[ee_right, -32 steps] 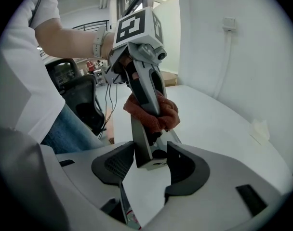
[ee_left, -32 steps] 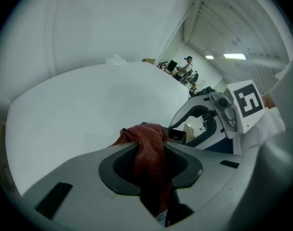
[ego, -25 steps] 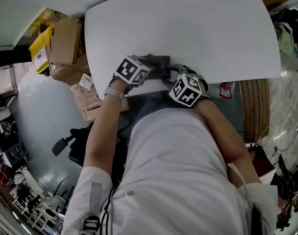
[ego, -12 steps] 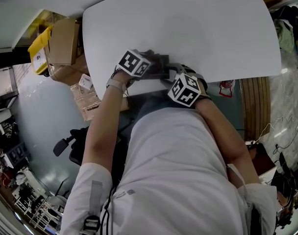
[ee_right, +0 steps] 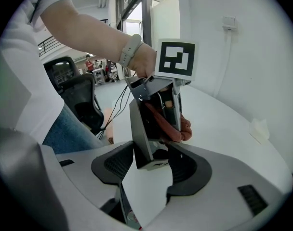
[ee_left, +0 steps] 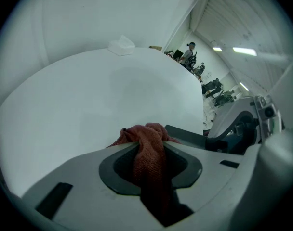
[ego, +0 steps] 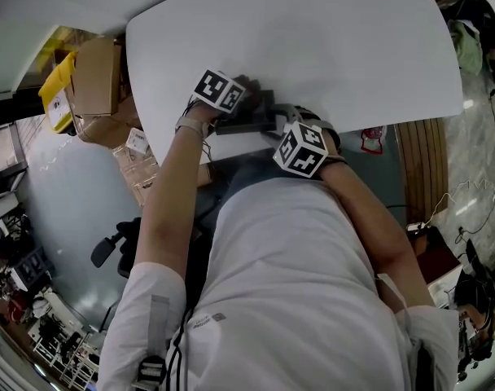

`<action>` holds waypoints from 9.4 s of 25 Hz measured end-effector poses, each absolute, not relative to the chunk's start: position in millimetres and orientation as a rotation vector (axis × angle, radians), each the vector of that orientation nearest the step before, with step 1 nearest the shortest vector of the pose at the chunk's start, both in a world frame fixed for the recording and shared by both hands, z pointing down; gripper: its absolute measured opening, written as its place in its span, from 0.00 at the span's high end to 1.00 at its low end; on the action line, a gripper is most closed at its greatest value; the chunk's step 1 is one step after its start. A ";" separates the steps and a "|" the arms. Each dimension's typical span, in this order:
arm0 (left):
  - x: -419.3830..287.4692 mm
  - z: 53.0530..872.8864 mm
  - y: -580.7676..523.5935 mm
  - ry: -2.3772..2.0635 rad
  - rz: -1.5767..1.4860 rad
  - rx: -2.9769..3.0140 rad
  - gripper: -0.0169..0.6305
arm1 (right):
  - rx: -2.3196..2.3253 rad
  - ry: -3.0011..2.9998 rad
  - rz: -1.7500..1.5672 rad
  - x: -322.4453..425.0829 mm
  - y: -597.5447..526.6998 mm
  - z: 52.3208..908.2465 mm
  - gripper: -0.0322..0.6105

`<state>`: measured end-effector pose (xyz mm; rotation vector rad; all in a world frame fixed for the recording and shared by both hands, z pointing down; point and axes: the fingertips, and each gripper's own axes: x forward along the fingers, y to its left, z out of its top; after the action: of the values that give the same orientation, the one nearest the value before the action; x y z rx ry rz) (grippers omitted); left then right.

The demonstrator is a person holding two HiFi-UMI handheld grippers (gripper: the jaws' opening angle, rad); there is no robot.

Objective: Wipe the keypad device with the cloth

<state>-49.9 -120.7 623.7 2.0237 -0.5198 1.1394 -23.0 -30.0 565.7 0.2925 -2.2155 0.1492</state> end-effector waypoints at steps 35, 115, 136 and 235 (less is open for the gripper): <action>-47.8 530.6 -66.4 -0.442 0.909 2.176 0.80 | 0.300 -2.214 -0.012 -23.3 -20.3 565.3 0.62; -16.9 621.6 -140.0 -0.569 0.913 2.054 0.81 | 0.501 -2.120 0.083 -3.9 -24.2 568.1 0.66; -2.4 552.8 -57.9 -0.492 0.935 2.173 0.80 | 0.565 -2.176 0.122 -7.1 -24.4 571.6 0.65; -147.1 590.9 -7.2 -1.002 0.915 1.934 0.81 | 0.618 -2.210 0.549 -3.2 -27.7 586.9 0.71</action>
<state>-147.1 -7.2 590.9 1.9340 -1.0020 0.9148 -3.2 -27.7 586.9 0.6183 -2.2100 0.5492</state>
